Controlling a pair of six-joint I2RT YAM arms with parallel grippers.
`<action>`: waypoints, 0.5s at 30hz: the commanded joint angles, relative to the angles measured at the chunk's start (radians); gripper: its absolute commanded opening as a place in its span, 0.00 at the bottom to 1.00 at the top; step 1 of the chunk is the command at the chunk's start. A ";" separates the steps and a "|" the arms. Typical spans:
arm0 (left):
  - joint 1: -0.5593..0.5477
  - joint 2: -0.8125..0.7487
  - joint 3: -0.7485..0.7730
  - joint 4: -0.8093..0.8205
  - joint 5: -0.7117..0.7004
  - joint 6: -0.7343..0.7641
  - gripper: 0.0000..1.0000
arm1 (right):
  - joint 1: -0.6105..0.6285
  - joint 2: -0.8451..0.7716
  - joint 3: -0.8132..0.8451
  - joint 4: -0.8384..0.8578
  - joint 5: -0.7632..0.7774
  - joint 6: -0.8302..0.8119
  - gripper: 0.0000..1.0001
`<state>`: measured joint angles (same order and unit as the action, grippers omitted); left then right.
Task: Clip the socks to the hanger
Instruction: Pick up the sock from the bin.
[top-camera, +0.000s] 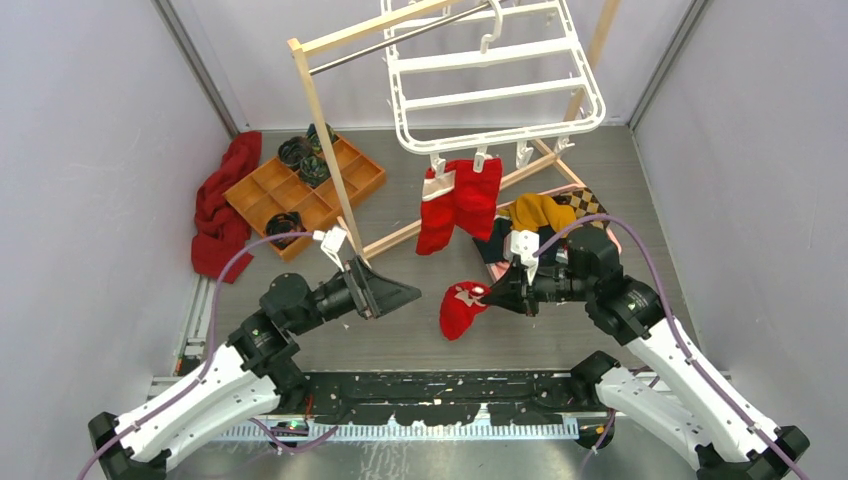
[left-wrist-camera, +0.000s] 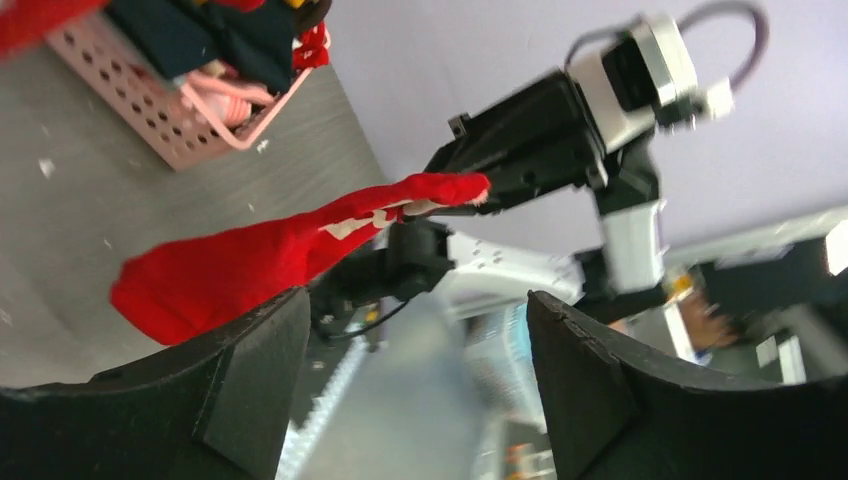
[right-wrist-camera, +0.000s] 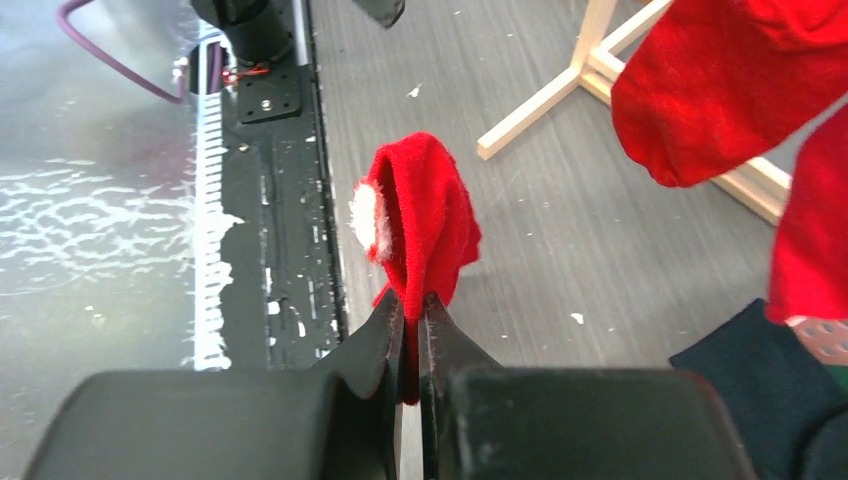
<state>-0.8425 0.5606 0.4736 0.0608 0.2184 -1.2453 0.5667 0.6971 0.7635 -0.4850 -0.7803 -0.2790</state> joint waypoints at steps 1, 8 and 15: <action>0.002 0.021 0.094 0.005 0.174 0.584 0.80 | -0.024 0.024 0.061 -0.032 -0.137 0.044 0.04; -0.031 0.184 0.217 0.060 0.294 0.992 0.79 | -0.036 0.054 0.094 -0.052 -0.177 0.015 0.04; -0.156 0.347 0.314 0.081 0.216 1.269 0.78 | -0.062 0.071 0.102 -0.007 -0.200 0.043 0.04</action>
<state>-0.9424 0.8474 0.7105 0.0841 0.4492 -0.2169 0.5205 0.7601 0.8230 -0.5388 -0.9417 -0.2581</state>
